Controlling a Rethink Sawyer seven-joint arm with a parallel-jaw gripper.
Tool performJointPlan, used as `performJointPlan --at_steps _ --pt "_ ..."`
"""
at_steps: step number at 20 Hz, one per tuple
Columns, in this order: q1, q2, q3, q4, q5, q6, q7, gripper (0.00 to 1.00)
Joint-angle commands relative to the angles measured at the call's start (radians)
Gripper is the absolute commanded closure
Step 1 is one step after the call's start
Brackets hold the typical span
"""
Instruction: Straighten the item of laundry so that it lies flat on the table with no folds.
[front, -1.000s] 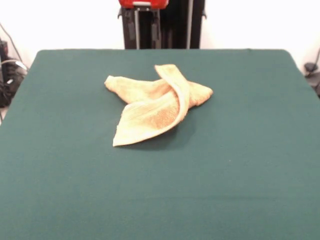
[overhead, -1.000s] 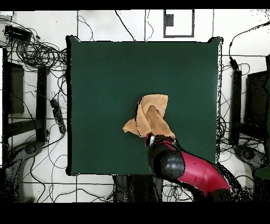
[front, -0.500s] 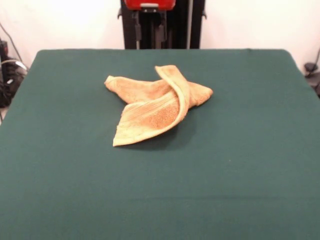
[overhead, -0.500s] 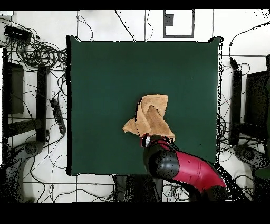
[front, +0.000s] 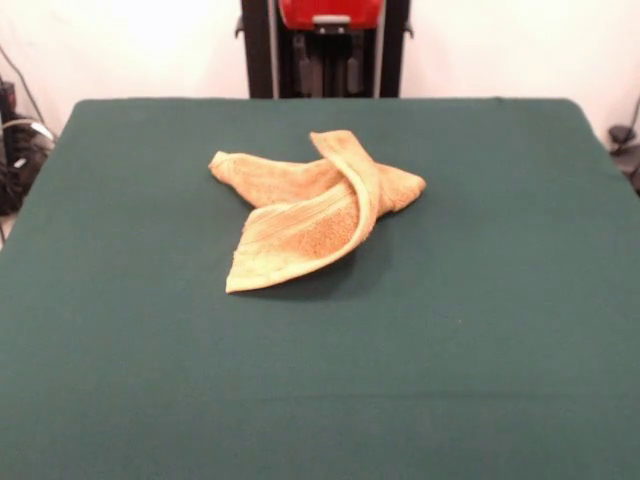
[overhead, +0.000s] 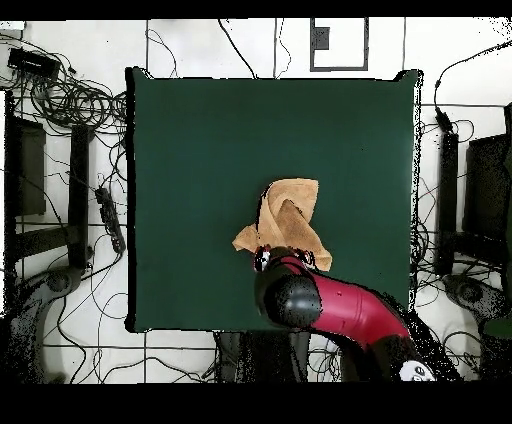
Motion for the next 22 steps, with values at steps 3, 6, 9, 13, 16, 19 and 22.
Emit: performJointPlan --at_steps 3,6,9,13,16,19,22 --pt "0.064 0.124 0.036 -0.139 -0.020 -0.076 0.123 0.00" --pt "0.057 0.166 0.038 -0.182 -0.031 -0.081 0.103 0.00" --pt "0.043 0.200 0.046 -0.203 -0.042 -0.093 0.093 0.00" --pt "0.033 0.234 0.052 -0.241 -0.060 -0.092 0.078 0.00" --pt "0.026 0.238 0.058 -0.249 -0.062 -0.087 0.078 0.00" --pt "0.028 0.243 0.058 -0.255 -0.064 -0.086 0.083 0.00" --pt "0.033 0.236 0.054 -0.248 -0.066 -0.092 0.096 0.00"
